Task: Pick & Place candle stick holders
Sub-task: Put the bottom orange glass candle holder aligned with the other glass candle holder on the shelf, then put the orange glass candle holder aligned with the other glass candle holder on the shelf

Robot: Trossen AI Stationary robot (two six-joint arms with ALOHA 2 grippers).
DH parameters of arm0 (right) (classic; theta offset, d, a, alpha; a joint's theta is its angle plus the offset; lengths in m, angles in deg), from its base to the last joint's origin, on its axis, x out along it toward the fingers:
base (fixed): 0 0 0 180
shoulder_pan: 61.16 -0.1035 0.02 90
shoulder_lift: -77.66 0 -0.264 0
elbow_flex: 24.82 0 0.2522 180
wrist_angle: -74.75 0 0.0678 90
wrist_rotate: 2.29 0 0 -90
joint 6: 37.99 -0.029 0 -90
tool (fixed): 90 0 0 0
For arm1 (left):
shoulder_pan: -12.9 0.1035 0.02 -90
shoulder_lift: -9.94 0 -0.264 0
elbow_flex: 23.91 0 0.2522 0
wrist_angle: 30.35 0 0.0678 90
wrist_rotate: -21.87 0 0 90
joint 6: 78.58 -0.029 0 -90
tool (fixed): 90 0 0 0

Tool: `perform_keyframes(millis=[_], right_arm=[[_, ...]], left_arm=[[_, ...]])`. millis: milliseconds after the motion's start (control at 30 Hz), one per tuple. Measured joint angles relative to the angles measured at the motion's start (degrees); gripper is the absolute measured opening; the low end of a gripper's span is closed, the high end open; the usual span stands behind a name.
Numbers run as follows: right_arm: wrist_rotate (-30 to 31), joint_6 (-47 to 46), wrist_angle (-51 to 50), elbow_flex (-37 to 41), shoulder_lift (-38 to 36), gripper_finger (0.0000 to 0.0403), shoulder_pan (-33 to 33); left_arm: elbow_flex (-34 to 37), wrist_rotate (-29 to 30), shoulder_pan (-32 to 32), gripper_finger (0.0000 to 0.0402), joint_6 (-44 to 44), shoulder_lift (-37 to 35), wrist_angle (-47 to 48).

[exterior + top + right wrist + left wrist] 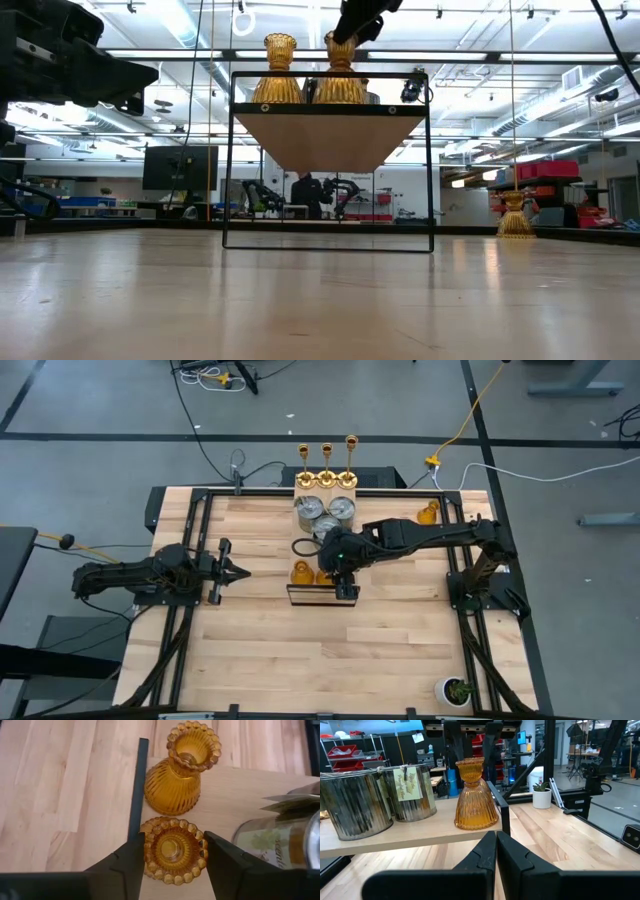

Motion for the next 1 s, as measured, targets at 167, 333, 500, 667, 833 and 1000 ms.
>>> perform_keyframes(millis=[167, 333, 500, 667, 833, 1000], right_arm=[[-1.19, 0.03, 0.24, 0.04, 0.03, 0.0188, 0.02], [-1.0, 0.16, 0.36, 0.04, 0.03, 0.0191, 0.0], [-0.99, 0.17, 1.09, 0.11, 0.07, 0.0193, 0.0], [-1.14, 0.03, 1.67, 0.11, 0.1, 0.0218, -0.04], [-1.06, 0.01, 1.72, 0.11, 0.1, 0.0266, -0.02], [-1.08, 0.11, 1.66, 0.11, -0.13, 0.0307, -0.04]], left_arm=[[-0.01, 0.0, 0.01, 0.0018, 0.0, 0.0, 0.0], [0.01, 0.01, 0.01, 0.0019, 0.0, 0.0, 0.02], [-0.01, 0.01, 0.0, 0.0018, -0.01, 0.0, 0.0], [0.0, 0.01, 0.0, 0.0018, -0.01, 0.0, 0.0], [0.0, 0.0, -0.01, 0.0019, 0.0, 0.0, 0.0], [0.01, 0.01, 0.0, 0.0018, -0.01, 0.0, 0.0]])
